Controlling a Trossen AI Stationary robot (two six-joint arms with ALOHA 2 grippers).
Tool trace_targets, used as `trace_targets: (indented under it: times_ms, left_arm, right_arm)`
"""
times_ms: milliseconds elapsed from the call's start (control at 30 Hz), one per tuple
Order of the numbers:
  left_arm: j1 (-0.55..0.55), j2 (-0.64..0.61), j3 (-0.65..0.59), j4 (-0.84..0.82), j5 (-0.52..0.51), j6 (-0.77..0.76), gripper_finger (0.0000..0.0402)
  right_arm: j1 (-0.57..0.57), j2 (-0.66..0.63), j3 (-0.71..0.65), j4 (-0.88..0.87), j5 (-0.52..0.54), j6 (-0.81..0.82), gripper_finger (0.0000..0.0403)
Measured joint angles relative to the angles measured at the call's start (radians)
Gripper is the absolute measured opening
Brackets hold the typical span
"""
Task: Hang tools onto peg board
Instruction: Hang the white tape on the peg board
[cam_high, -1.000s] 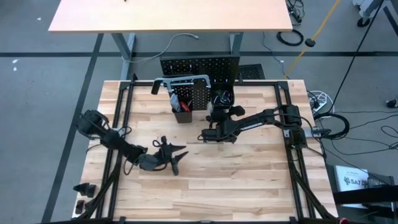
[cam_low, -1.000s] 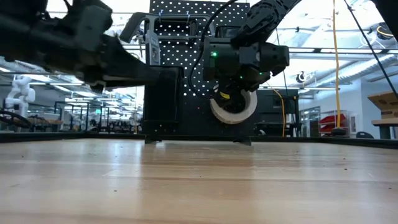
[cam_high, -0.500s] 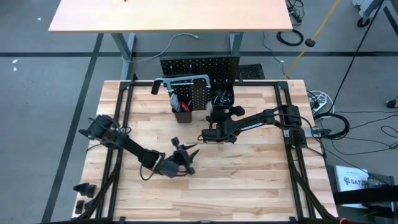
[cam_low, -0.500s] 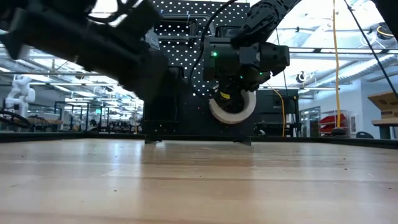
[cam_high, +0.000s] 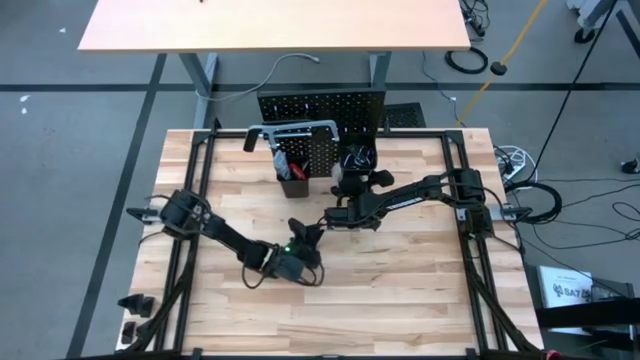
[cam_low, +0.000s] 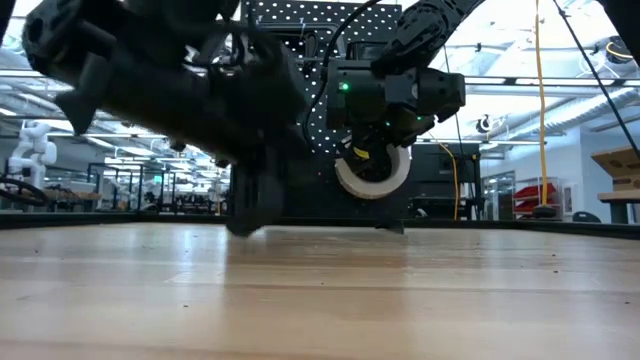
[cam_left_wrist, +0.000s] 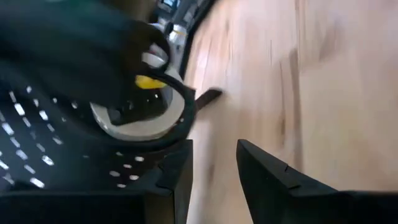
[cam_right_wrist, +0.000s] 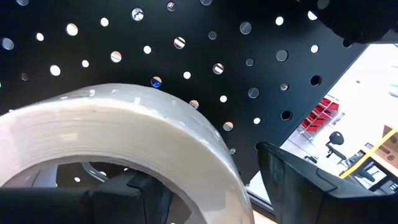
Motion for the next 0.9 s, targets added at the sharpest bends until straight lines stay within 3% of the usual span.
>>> trace_targets:
  times_ms: [133, 400, 900]
  left_arm:
    - [0.024, 0.059, 0.041, 0.007, -0.048, 0.173, 0.0127]
    - [0.023, 0.101, 0.076, 0.028, -0.165, 0.182, 0.0127]
    - [0.002, 0.103, 0.076, 0.056, -0.168, 0.181, 0.0127]
  right_arm:
    - [0.0, 0.0, 0.0, 0.003, -0.001, 0.0, 0.0212]
    - [0.003, 0.0, 0.0, 0.01, -0.02, -0.041, 0.0222]
    - [0.05, -0.008, 0.0, 0.002, -0.052, -0.147, 0.0296]
